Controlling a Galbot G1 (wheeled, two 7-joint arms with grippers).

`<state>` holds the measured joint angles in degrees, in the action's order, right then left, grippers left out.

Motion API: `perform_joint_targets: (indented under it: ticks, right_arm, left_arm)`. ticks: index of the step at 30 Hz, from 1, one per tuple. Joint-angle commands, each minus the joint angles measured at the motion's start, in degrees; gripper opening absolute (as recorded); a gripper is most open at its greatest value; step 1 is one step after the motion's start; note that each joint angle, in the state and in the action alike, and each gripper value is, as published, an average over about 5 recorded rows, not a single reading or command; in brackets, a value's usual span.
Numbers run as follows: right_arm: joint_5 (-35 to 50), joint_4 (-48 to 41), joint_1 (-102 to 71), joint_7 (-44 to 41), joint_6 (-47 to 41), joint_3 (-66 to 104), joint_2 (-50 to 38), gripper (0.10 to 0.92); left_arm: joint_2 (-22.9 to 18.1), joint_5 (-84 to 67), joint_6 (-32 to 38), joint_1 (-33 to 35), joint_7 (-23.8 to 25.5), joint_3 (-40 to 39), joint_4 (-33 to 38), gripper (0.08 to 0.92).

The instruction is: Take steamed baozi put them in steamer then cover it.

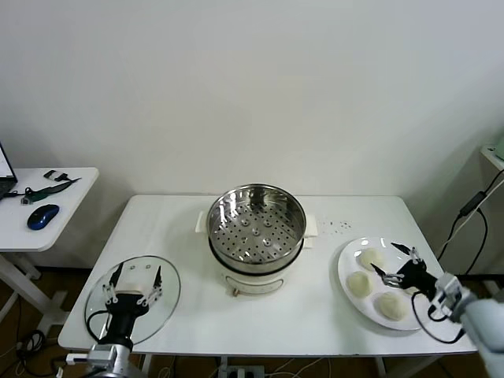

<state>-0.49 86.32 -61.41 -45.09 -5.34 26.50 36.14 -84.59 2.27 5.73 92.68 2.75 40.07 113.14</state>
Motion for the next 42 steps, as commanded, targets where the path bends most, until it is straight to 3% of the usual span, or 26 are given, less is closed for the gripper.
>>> perform_joint_targets:
  ticks: [1, 7, 17, 30, 42]
  right_arm:
    - [-9.09, -10.15, 28.32, -18.1, 0.06, -30.04, -16.63, 0.823]
    - [-11.12, -14.86, 42.48, -19.35, 0.14, -46.4, -13.62, 0.823]
    - [-11.5, -23.71, 58.45, -19.91, 0.03, -63.47, -1.15, 0.823]
    - [-12.35, -35.16, 61.51, -20.03, 1.29, -69.93, 10.77, 0.823]
    - [-13.74, -37.65, 60.28, -20.24, 2.21, -69.94, 13.71, 0.82]
  left_arm:
    - [0.29, 0.21, -0.63, -0.16, -0.78, 0.11, -0.75, 0.823]
    - [0.86, 0.07, -1.31, -0.93, -1.17, 1.1, -1.12, 0.823]
    - [1.24, 0.01, -2.0, -1.62, -1.35, 2.14, -1.58, 0.823]
    - [1.26, -0.3, -2.11, -1.47, -1.68, 3.95, -1.94, 0.823]
    - [1.4, -0.63, -2.41, -1.81, -1.84, 4.53, -2.27, 0.823]
